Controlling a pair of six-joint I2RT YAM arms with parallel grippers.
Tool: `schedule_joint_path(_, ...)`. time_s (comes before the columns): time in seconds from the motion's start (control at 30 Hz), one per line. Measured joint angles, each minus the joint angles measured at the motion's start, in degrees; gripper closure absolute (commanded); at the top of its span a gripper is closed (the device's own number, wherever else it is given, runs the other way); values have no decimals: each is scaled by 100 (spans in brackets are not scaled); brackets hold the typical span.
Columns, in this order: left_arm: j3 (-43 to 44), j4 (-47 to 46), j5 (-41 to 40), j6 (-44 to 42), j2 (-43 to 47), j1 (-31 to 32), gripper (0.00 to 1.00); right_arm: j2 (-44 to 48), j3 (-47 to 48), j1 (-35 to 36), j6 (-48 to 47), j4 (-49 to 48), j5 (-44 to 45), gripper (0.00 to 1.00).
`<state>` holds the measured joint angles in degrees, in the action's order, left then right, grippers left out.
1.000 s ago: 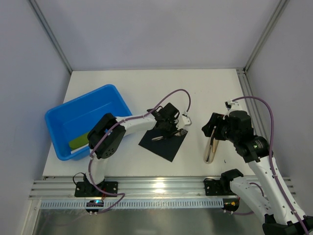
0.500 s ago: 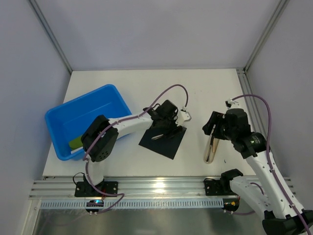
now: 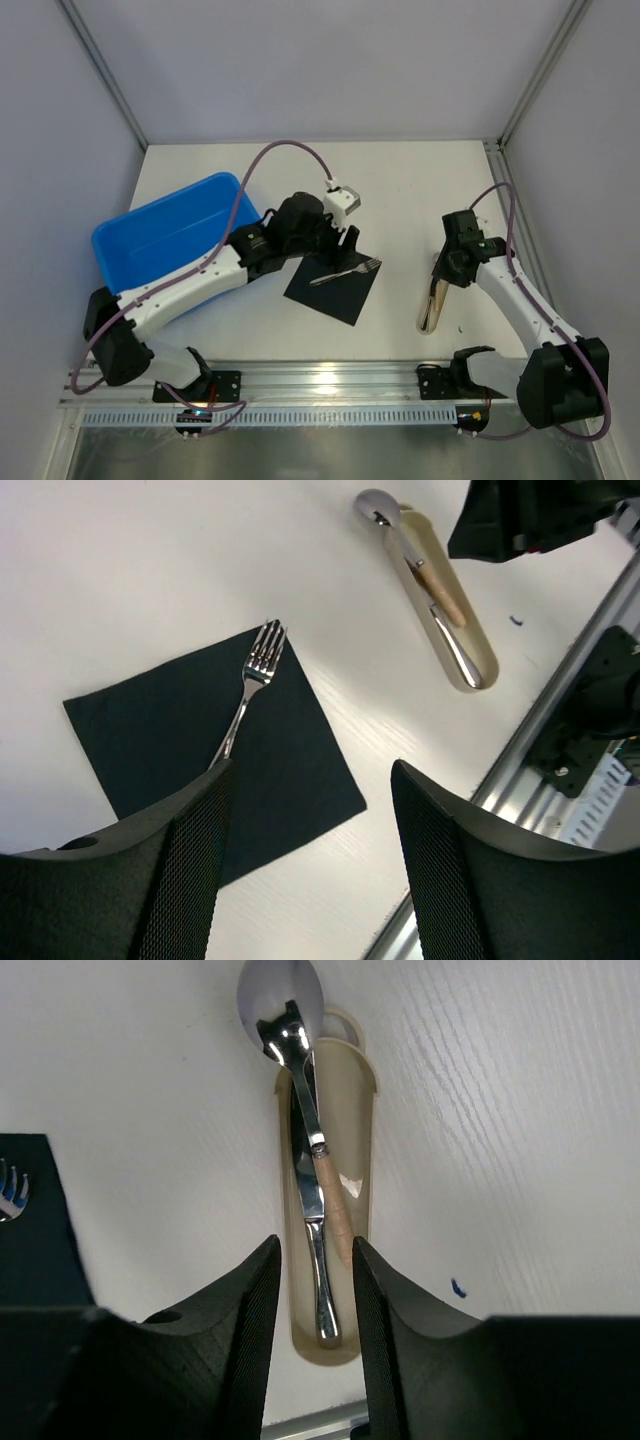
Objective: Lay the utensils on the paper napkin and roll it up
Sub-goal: Pick up the utensils from the container.
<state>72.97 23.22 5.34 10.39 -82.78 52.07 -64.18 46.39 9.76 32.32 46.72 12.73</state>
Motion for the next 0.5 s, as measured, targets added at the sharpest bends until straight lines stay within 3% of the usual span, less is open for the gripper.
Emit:
schedule_joint_path(0.17,-413,-24,-20,774,750,2,34,-533,-116,-13,-15,-319,197,62)
schedule_joint_path(0.5,-584,61,-37,1132,807,2,33,-1307,-334,-13,-61,-946,289,65)
